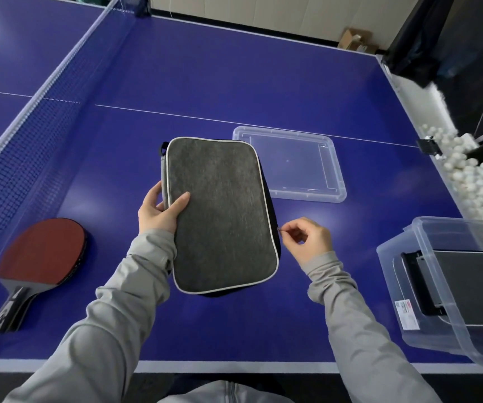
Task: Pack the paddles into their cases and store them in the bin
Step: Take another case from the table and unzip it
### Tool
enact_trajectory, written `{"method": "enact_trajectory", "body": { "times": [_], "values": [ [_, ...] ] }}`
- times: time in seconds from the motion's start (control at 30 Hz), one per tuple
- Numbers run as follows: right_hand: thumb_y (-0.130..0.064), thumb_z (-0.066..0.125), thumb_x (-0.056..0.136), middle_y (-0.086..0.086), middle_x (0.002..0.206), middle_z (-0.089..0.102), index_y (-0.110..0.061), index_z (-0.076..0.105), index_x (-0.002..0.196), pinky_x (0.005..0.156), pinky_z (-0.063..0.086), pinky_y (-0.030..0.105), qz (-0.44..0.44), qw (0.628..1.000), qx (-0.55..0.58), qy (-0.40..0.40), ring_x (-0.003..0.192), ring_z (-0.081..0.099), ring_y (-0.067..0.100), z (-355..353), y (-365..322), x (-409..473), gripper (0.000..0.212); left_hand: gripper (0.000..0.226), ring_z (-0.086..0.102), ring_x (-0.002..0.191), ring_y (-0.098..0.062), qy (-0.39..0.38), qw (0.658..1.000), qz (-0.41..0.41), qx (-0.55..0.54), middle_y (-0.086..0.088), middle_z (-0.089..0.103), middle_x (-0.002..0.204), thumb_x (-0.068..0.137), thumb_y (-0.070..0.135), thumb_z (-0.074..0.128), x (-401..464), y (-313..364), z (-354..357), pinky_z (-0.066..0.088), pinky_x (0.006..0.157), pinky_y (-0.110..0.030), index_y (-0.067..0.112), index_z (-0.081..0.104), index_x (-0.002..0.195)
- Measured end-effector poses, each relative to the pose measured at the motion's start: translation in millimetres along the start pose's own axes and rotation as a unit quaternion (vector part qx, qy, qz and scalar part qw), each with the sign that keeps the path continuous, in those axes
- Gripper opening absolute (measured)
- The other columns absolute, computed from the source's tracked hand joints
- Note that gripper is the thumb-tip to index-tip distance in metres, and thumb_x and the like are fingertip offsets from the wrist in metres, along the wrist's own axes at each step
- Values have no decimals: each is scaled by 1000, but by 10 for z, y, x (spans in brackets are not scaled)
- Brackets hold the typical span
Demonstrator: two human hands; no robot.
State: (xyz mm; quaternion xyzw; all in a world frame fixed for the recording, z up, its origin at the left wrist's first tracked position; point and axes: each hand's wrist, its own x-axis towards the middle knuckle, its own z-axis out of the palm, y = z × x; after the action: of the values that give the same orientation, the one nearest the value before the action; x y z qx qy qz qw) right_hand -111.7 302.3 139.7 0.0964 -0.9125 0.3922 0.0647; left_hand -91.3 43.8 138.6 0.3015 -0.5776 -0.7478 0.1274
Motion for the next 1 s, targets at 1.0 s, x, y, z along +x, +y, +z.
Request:
{"method": "enact_trajectory", "body": {
  "times": [1.0],
  "values": [
    [6,67,73,3,70,61,-4,66,72,57,52,34,90,987,121,52,58,56,11,539,-188,-893,10,59,62,78,-8,249,965,7,-81,-1,63,95,80,20,69,-147,-294,456,43,66,-3,22,41,133]
  ]
}}
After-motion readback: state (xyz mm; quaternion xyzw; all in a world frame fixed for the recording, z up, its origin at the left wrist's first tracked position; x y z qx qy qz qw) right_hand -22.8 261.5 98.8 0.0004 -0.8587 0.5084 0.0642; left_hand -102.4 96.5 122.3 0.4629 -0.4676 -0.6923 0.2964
